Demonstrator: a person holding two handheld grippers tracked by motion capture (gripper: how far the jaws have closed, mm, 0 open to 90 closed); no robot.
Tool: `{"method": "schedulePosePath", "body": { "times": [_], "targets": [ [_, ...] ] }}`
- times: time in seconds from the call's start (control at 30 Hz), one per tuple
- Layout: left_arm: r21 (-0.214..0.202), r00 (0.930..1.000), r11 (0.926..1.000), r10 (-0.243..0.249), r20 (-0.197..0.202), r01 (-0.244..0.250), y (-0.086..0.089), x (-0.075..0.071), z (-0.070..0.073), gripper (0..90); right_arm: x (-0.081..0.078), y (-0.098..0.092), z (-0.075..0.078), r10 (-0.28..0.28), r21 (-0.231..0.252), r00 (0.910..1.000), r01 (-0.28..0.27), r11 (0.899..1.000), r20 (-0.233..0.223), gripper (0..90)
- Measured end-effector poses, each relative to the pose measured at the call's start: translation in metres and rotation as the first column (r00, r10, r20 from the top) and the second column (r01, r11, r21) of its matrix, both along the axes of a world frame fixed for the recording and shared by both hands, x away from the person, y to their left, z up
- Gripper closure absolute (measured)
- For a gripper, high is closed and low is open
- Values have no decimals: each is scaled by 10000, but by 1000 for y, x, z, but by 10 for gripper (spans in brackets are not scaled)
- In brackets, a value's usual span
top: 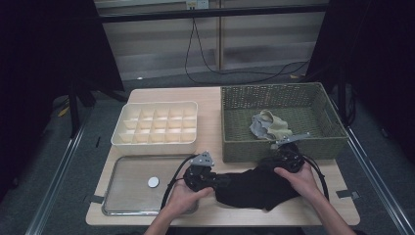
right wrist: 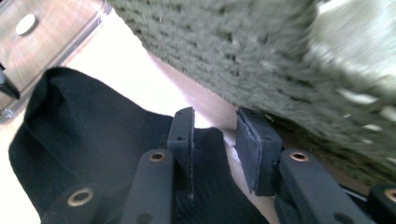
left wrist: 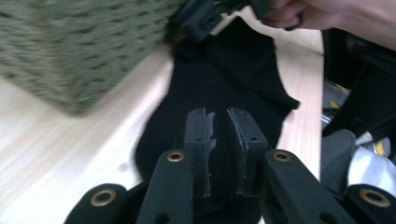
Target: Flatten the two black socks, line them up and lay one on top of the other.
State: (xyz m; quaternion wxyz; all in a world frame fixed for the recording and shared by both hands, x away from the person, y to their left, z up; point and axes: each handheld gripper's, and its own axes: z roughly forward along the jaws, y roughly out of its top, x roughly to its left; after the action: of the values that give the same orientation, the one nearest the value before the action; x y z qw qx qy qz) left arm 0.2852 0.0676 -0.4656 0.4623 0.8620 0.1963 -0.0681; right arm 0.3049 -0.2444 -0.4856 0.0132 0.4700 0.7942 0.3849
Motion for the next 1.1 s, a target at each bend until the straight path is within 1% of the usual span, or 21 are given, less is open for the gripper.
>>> {"method": "schedulePosePath", "body": {
  "times": [0.03, 0.07, 0.23, 0.27, 0.3, 0.37, 0.4, 0.5, 0.53, 0.57, 0.6, 0.63, 0.67, 0.7, 0.73, 0.77, 0.9, 0.93, 1.0, 1.07, 1.1],
  "targets": [
    [27, 9997, 9998, -188, -133, 188, -5, -1, -5, 785, 0, 1, -2, 94, 0, 9999, -94, 10000, -84, 667],
    [27, 9997, 9998, -188, -133, 188, -5, -1, -5, 788, 0, 1, -2, 94, 0, 9999, -94, 10000, -84, 667],
    [908, 9979, 9944, -513, -390, 546, -19, -6, -22, 791, 0, 1, -4, -71, -37, 9997, 70, 10000, -223, 724],
    [816, 9977, 9952, -513, -432, 547, -21, -6, -26, 792, 0, 1, -4, -81, -16, 9997, 81, 10000, -226, 742],
    [1052, 9974, 9928, -524, -491, 574, -22, -6, -29, 797, 0, 1, -5, 8, 22, 9998, -7, 10000, -196, 787],
    [1184, 9973, 9911, -553, -486, 607, -23, -7, -30, 798, 0, 1, -5, 39, 47, 9998, -38, 10000, -194, 805],
    [1185, 9971, 9908, -596, -474, 648, -24, -8, -30, 800, 0, 0, -5, 91, 184, 9997, -87, 9998, -239, 847],
    [1434, 9975, 9878, -543, -456, 603, -25, -8, -32, 808, 0, -1, -4, 142, 405, 9996, -132, 9991, -233, 869],
    [1403, 9967, 9877, -623, -520, 690, -24, -6, -33, 808, 0, -1, -4, 142, 405, 9996, -132, 9991, -233, 869],
    [1334, 9979, 9898, -452, -454, 509, -23, -5, -34, 813, -1, -2, -3, 159, 527, 9997, -149, 9985, -202, 872],
    [1307, 9972, 9897, -517, -542, 585, -22, -3, -34, 812, -1, -2, -2, 153, 633, 9997, -140, 9979, -204, 873],
    [1297, 9982, 9906, -364, -482, 424, -19, -1, -34, 813, -2, -4, 0, 213, 988, 9996, -194, 9949, -183, 875],
    [1297, 9982, 9906, -364, -482, 424, -19, -1, -34, 817, -2, -4, 0, 213, 988, 9996, -194, 9949, -183, 875],
    [1454, 9985, 9888, -275, -463, 340, -16, 0, -33, 818, -3, -5, 3, 231, 1253, 9997, -216, 9919, -101, 878],
    [1454, 9985, 9888, -275, -463, 340, -16, 0, -33, 818, -3, -5, 3, 231, 1253, 9997, -216, 9919, -101, 878],
    [1445, 9986, 9889, -287, -443, 349, -15, 0, -33, 820, -5, -6, 6, 228, 1459, 9997, -218, 9891, -49, 880],
    [1422, 9987, 9894, -233, -458, 296, -17, -1, -30, 839, -6, -4, 11, 299, 1625, 9994, -319, 9862, 146, 881],
    [1572, 9991, 9871, -249, -340, 299, -19, -2, -27, 839, -6, -4, 11, 299, 1625, 9994, -319, 9862, 146, 881],
    [1171, 9983, 9920, -425, -407, 470, -23, -5, -20, 854, -7, -3, 14, 298, 1668, 9992, -340, 9854, 272, 881],
    [936, 9967, 9929, -695, -423, 732, -28, -7, -15, 854, -7, -3, 16, 306, 1703, 9987, -369, 9847, 396, 882],
    [878, 9970, 9939, -638, -445, 675, -30, -6, -15, 854, -8, -3, 17, 330, 1703, 9985, -401, 9846, 442, 882]
  ]
}}
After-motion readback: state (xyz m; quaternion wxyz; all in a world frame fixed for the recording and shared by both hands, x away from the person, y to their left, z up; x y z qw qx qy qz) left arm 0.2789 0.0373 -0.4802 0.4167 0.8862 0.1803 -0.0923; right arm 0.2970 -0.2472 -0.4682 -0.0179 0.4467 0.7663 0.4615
